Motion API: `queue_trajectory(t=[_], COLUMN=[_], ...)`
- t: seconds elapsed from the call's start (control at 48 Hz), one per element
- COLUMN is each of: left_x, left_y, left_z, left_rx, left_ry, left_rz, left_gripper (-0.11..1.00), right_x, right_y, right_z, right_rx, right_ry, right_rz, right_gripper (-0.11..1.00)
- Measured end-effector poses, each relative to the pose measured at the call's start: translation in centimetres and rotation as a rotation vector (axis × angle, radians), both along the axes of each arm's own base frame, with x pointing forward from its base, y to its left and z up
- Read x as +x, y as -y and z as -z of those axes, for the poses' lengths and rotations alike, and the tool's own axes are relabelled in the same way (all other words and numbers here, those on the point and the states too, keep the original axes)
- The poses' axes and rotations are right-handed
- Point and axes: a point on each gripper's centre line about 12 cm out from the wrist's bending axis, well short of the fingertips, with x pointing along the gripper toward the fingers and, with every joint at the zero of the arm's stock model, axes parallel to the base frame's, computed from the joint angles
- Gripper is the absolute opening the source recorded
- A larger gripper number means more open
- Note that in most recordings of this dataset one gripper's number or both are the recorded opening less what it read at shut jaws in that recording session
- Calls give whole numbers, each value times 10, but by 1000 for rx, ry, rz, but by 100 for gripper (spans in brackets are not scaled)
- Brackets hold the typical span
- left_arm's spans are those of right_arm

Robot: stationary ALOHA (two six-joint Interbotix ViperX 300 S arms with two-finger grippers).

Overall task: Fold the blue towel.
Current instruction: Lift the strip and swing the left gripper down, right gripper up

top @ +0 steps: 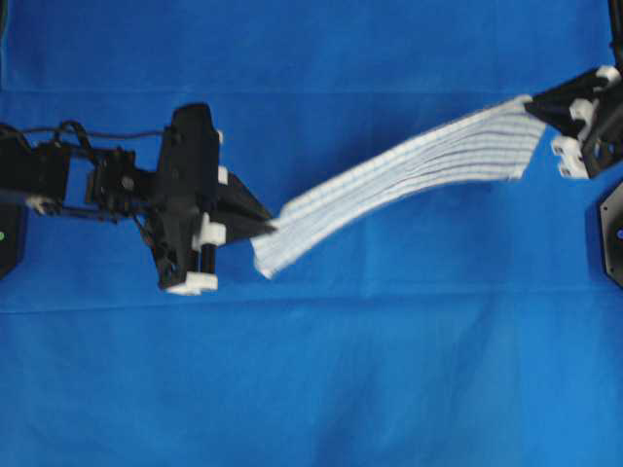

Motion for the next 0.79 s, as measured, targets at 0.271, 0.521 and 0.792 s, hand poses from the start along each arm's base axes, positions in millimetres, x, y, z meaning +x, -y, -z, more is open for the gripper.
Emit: queue_trajectory(t=[0.271,0.521,0.792], left_x=[39,83,111], left_y=[28,49,63], left_z=[-2,2,1], left_rx=[1,4,2], left_ry=[82,96,111], left_rz=[68,107,128], left_gripper=[3,3,3], right_x=[20,55,93], right_y=[35,62,88], right_z=[1,-5,-11], right_rx=[-28,-79,-116], right_ry=[-25,-68,-96], right_rz=[57,30,3], right_gripper=[5,5,5])
